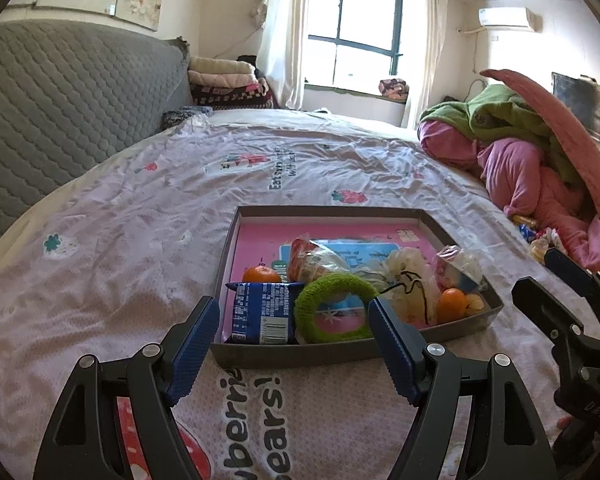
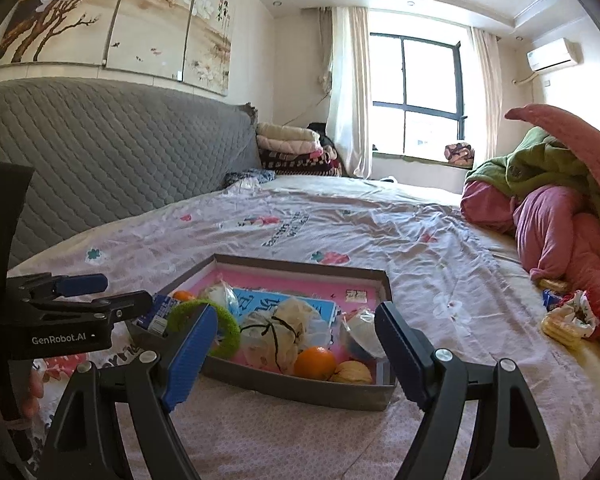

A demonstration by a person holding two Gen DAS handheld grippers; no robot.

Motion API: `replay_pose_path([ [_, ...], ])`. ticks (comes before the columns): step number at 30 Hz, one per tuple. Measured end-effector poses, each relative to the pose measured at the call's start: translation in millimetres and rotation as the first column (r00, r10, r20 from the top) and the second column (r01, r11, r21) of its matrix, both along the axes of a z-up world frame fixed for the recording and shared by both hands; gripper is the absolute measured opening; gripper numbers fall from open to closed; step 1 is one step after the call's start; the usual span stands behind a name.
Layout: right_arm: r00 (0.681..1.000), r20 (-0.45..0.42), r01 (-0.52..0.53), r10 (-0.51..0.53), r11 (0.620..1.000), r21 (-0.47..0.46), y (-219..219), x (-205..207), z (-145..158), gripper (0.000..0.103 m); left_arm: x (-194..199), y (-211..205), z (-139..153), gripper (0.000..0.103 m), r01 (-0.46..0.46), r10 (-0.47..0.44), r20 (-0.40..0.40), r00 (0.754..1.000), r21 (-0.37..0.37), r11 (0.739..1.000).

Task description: Organize objects

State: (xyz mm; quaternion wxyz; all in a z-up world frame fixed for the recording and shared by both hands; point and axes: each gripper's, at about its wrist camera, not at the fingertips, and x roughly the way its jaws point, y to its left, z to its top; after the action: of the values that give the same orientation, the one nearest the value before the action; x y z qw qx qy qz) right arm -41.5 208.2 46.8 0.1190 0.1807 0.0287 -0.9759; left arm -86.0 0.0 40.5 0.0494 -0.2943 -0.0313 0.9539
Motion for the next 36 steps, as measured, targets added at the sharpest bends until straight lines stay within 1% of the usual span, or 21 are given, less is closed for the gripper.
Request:
replay_pose_path([
  [6, 1.000, -0.009, 0.004, -0.004, 1.000, 0.009, -7.3, 11.0, 2.1, 0.081, 16.7, 9.1, 0.1, 0.078, 0.015, -0.015, 0.000, 1.000, -0.011, 1.000],
  [9, 1.000, -0.014, 0.000, 0.000, 1.000, 0.019, -10.3, 17.7, 1.4, 0.081, 23.2, 9.1, -2.2, 0.078, 0.018, -0.018, 0.011, 1.000, -0.002, 1.000],
  [14, 1.000, -0.009, -0.002, 0.002, 1.000, 0.021, -12.3, 26.9, 0.8, 0.081, 31.6, 7.8, -3.1, 0.078, -0.002, 0.002, 0.012, 1.000, -0.012, 1.000],
  [18, 1.000, 0.009, 0.005, -0.005, 1.000, 0.018, -12.6, 33.0, -1.1, 0.081, 38.2, 6.3, -7.0, 0.078, -0.012, 0.012, 0.027, 1.000, -0.018, 1.000],
  [28, 0.995, 0.091, 0.029, -0.030, 1.000, 0.011, -10.0, 42.5, -11.9, 0.081, 56.4, 8.0, -9.3, 0.078, -0.015, 0.017, 0.036, 0.999, -0.044, 0.999],
  [36, 0.992, 0.125, 0.007, -0.009, 1.000, 0.013, -9.8, 49.9, -18.1, 0.081, 66.1, 4.4, -15.0, 0.078, -0.035, 0.038, 0.073, 0.997, -0.037, 0.999],
])
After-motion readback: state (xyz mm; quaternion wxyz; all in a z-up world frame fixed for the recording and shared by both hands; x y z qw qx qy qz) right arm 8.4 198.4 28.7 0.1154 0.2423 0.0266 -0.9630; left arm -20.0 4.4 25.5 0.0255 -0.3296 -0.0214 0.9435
